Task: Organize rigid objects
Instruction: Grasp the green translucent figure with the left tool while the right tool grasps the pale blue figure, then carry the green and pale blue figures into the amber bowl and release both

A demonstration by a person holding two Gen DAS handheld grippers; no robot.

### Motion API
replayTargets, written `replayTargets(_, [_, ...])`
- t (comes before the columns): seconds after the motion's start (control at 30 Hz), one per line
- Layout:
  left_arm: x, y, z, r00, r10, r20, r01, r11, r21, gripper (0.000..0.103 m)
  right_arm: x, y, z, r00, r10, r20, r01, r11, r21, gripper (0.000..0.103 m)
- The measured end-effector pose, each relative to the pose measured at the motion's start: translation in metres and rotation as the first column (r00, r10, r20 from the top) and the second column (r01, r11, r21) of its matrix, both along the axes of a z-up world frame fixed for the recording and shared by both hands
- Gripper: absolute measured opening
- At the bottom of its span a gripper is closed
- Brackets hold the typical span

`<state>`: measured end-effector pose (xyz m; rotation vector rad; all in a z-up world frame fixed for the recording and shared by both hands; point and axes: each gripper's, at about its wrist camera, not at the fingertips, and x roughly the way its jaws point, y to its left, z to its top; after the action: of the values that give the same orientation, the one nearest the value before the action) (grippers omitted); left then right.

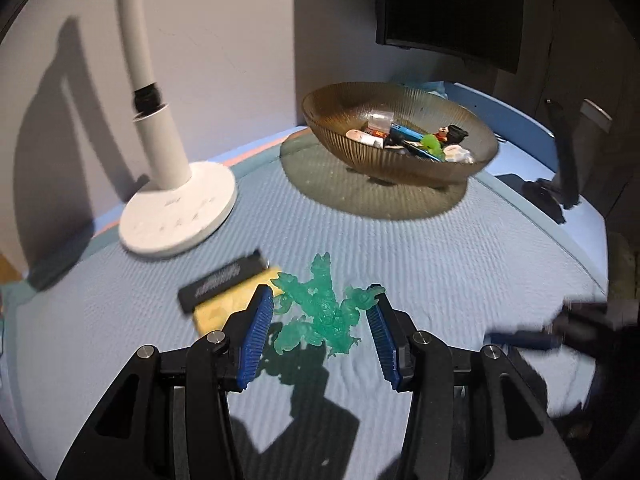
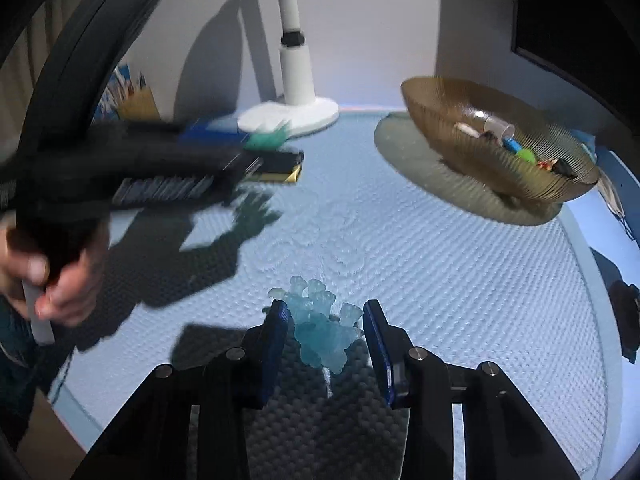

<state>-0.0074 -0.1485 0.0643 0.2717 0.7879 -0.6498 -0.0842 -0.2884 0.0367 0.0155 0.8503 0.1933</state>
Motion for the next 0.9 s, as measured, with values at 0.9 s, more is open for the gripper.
replayTargets(0.9, [-0.133, 0.123, 0.042, 0.966, 0.254, 0.040, -0.243, 0.952, -0.189, 0.045, -0.051, 0.026, 0.013, 0.997, -0.043, 0.067, 0.050, 0.993, -0.107, 0.023])
